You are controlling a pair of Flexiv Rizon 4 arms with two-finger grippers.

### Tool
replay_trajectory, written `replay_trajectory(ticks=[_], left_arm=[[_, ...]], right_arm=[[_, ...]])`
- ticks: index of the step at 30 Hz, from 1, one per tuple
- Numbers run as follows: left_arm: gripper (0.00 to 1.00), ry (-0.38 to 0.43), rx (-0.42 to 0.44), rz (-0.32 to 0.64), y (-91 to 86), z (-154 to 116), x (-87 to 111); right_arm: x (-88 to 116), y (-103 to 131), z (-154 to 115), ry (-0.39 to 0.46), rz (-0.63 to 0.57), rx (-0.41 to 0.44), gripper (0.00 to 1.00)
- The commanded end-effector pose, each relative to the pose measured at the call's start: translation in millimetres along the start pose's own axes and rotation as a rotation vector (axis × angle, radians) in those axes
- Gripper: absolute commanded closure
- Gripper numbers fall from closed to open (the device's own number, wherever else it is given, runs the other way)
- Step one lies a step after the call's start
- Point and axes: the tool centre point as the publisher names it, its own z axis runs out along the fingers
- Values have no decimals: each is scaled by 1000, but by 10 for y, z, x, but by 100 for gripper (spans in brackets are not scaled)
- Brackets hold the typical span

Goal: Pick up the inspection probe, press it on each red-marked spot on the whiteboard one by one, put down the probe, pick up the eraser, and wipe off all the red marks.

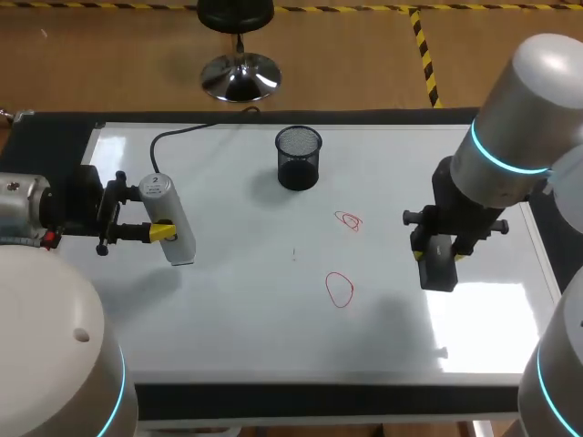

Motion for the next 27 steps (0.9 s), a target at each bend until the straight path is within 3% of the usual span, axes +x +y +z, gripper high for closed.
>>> replay_trajectory(ticks=[1,12,27], left_arm=[[100,-2,1,3,-11,-5,13],[100,13,0,-9,89,163,-86],[100,146,-15,-50,103,854,-285]], right_arm=[[-19,-9,-14,4,-2,-1,100],[-19,-9,-14,4,-2,-1,100],[-19,-9,-14,4,-2,-1,100]])
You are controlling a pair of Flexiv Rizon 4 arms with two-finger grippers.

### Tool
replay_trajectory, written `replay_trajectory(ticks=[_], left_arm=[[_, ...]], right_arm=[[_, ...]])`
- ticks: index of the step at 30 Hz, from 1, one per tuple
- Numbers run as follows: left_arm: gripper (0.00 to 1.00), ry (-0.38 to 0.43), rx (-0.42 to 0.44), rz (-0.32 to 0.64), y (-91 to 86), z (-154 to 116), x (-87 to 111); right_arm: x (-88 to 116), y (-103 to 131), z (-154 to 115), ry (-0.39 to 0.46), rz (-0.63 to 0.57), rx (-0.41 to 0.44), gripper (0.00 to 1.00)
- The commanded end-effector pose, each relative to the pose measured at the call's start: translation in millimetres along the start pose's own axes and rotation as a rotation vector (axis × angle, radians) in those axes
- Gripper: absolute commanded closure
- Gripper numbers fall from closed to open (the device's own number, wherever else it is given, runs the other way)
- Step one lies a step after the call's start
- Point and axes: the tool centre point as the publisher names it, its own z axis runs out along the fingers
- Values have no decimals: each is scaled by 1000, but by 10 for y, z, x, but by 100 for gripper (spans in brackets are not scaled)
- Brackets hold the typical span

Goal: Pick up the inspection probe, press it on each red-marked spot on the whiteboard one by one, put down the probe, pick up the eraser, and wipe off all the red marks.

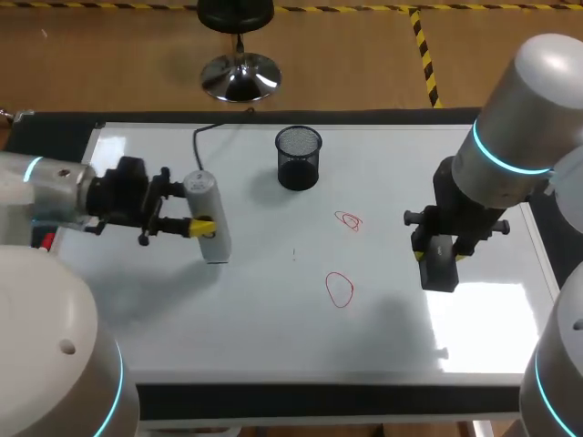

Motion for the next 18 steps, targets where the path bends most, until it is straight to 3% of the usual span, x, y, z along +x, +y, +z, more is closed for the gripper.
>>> replay_trajectory(ticks=[1,9,18], left_arm=[[100,52,2,-10,24,199,-146],[100,70,-4,-27,12,452,-96],[100,67,-49,-44,-55,728,147]], right_arm=[[-10,-2,-3,3,-1,0,100],[-10,-2,-3,3,-1,0,100],[-10,-2,-3,3,-1,0,100]])
